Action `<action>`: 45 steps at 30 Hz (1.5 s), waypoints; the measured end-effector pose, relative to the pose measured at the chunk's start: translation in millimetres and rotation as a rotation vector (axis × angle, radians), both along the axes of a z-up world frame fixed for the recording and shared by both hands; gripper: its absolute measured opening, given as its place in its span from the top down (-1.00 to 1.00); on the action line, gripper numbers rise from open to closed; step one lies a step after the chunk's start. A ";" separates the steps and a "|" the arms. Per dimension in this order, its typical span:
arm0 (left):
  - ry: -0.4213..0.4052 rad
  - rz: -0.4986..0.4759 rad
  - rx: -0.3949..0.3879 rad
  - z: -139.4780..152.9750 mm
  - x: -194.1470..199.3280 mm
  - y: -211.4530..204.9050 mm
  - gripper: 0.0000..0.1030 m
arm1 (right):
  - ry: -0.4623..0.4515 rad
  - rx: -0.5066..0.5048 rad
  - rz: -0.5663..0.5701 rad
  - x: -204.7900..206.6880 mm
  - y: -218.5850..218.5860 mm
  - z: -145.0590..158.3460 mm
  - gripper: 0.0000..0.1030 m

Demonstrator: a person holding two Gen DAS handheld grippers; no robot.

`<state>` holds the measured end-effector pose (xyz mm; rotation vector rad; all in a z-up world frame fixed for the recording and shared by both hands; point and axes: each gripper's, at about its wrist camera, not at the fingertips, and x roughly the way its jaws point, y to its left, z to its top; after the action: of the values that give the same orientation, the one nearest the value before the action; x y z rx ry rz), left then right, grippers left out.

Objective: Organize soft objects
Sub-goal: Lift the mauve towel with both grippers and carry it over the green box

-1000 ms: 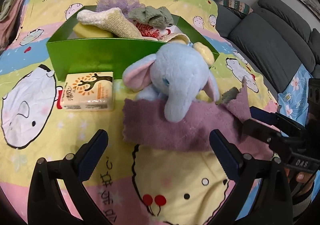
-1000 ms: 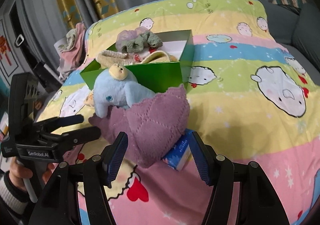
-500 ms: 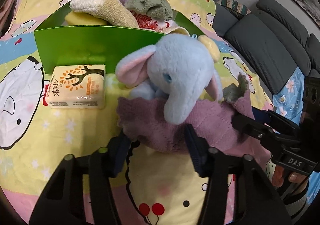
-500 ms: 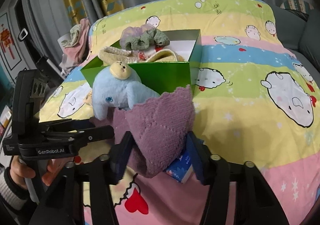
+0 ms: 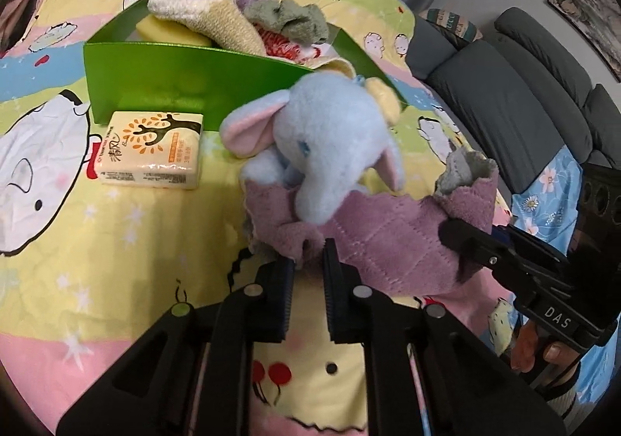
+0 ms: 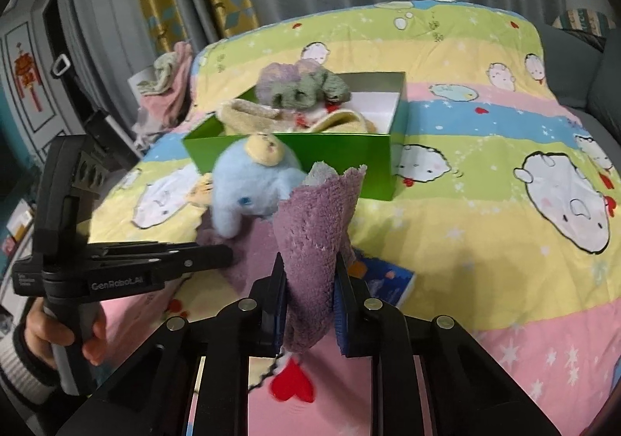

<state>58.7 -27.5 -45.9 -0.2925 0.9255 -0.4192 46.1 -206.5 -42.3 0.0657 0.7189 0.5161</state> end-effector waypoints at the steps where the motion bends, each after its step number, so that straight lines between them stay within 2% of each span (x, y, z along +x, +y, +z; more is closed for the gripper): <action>1: -0.002 -0.003 0.000 1.7 -2.1 0.2 0.77 | 0.002 0.007 0.005 -3.2 0.0 1.5 0.59; 11: -0.072 -0.020 0.017 32.9 -60.0 6.8 0.77 | -0.014 0.037 0.102 -44.1 10.1 24.6 0.59; 15: -0.096 0.019 0.001 45.6 -77.7 20.2 0.77 | -0.033 0.052 0.123 -54.5 16.0 33.0 0.59; 21: -0.142 0.061 -0.005 64.6 -84.6 32.4 0.77 | -0.063 0.060 0.135 -62.5 25.5 44.6 0.59; 32: -0.229 0.057 0.015 99.7 -71.6 35.4 0.77 | -0.150 0.049 0.151 -55.1 44.7 76.8 0.59; 45: -0.301 0.069 0.044 144.2 -12.1 39.4 0.77 | -0.272 0.057 0.129 -5.8 58.6 127.6 0.59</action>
<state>46.6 11.9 98.3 -0.2128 0.6273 -0.3670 40.3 -147.9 85.3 0.0021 0.4441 0.6554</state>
